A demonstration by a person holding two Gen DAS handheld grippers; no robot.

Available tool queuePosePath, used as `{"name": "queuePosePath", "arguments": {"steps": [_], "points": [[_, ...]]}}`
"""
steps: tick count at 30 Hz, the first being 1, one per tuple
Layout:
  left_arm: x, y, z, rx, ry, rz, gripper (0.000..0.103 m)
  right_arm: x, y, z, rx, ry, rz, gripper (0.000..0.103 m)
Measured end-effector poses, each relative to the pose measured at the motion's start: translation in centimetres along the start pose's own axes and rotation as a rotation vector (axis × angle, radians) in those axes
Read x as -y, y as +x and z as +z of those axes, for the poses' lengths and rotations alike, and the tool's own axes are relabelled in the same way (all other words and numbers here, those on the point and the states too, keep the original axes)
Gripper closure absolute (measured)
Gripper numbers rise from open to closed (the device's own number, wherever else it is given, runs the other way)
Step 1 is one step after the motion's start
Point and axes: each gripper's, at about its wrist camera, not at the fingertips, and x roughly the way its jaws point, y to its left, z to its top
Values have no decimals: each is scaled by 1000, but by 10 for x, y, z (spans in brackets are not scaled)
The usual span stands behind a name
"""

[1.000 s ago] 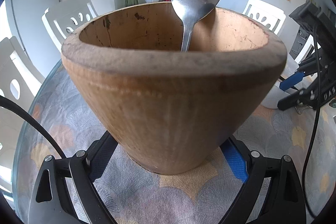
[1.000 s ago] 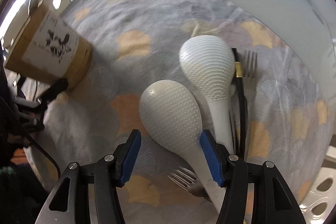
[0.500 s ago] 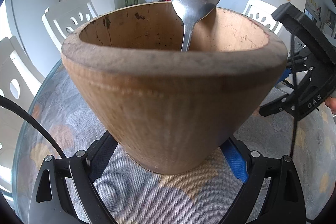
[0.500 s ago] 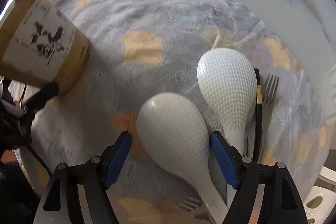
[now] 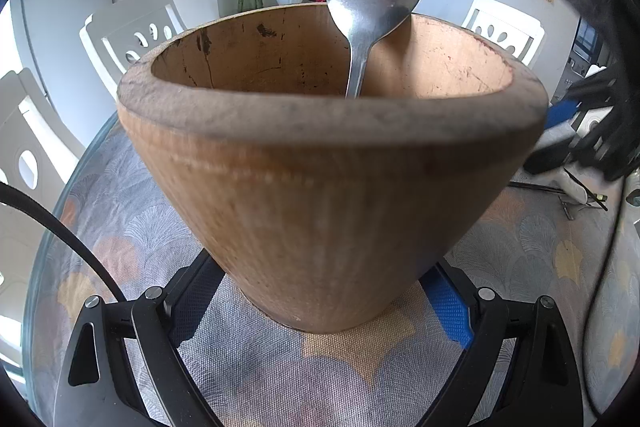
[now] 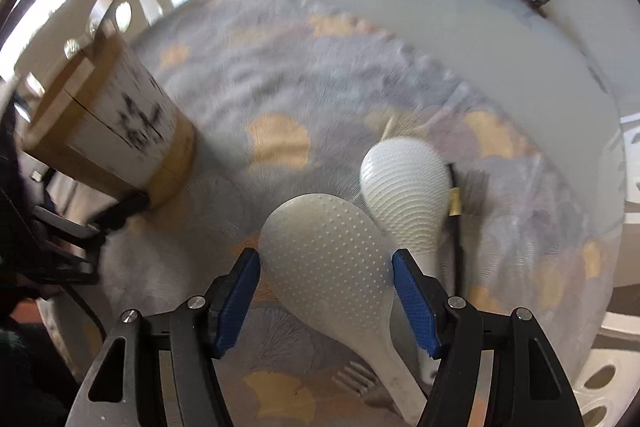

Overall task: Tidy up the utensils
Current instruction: 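Grasp the smooth white rice paddle handle with the right tool and lift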

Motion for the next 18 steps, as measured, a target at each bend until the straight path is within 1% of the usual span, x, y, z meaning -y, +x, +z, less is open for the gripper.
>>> {"name": "queuePosePath", "arguments": {"steps": [4,5,6,7,8,9,11,12,13,15,16,17,18], "points": [[0,0,0,0,0,0,9,10,-40,0,86,50,-7,37],[0,0,0,0,0,0,9,11,-47,-2,106,57,-11,61],[0,0,0,0,0,0,9,14,-56,1,116,67,-9,78],[0,0,0,0,1,1,9,17,-59,2,115,88,5,86],[0,0,0,0,0,1,9,20,-66,2,132,108,11,86],[0,0,0,0,0,0,9,24,-76,2,166,135,22,86],[0,0,0,-1,1,1,9,32,-80,3,185,164,41,86],[0,0,0,0,1,1,9,33,-83,4,183,167,42,86],[0,0,0,0,0,0,9,34,-82,5,162,161,57,85],[0,0,0,0,0,0,9,33,-65,7,100,161,107,80],[0,0,0,0,0,0,9,32,-53,5,52,171,117,63],[0,0,0,0,0,0,9,31,-40,3,26,167,122,47],[0,0,0,0,0,0,9,27,-28,2,13,150,122,45]]}}
